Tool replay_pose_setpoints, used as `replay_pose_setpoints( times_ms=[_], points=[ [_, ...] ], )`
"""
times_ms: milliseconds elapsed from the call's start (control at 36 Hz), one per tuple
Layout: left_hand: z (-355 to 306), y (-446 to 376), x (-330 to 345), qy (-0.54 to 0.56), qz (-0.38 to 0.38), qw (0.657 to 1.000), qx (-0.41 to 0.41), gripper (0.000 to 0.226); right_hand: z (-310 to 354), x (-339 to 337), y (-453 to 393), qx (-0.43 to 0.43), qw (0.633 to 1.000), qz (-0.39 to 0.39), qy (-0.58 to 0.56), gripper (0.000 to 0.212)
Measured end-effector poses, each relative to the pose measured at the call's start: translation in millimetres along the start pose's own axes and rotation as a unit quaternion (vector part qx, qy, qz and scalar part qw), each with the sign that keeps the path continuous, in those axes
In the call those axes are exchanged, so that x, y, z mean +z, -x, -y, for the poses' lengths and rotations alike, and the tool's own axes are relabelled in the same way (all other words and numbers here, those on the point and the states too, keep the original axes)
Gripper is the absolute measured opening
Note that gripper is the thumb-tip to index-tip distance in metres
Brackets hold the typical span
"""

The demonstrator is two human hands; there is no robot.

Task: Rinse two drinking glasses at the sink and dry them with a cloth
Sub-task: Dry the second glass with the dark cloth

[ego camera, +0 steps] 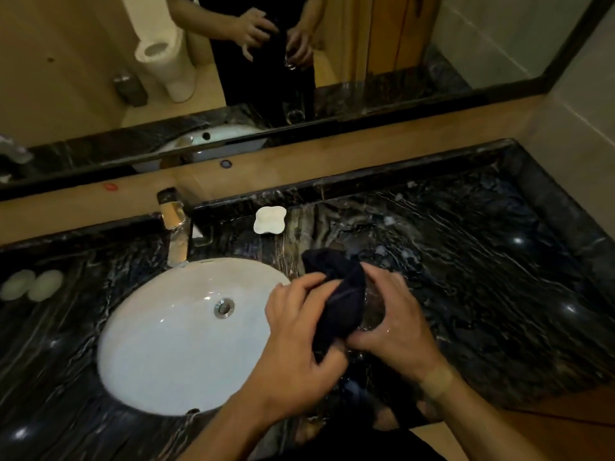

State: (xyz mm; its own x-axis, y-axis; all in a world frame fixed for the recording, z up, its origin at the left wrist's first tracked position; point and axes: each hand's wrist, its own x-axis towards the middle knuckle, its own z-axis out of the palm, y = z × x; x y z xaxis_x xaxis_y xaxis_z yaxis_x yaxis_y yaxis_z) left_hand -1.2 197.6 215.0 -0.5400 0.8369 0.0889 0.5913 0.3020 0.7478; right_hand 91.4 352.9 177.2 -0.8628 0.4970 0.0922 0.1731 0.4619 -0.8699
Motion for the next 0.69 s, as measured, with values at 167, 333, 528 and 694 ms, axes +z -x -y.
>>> replay_pose_setpoints(
  times_ms=[167,333,528,694],
  points=[
    [14,4,-10,-0.129,0.025,0.985,0.109,0.077,11,-19,-2,-0.023,0.996,0.074,-0.034,0.087],
    [1,2,-14,-0.139,0.128,0.981,0.037,0.074,29,-29,-4,-0.054,0.987,0.144,0.045,0.077],
    [-19,-11,-22,-0.090,0.193,0.977,-0.008,0.052,37,-25,-10,-0.032,0.978,0.192,0.081,0.079],
    [-12,-8,-44,-0.181,0.231,0.956,0.024,0.061,31,-22,-9,0.016,0.982,0.188,-0.008,0.080]
  ],
)
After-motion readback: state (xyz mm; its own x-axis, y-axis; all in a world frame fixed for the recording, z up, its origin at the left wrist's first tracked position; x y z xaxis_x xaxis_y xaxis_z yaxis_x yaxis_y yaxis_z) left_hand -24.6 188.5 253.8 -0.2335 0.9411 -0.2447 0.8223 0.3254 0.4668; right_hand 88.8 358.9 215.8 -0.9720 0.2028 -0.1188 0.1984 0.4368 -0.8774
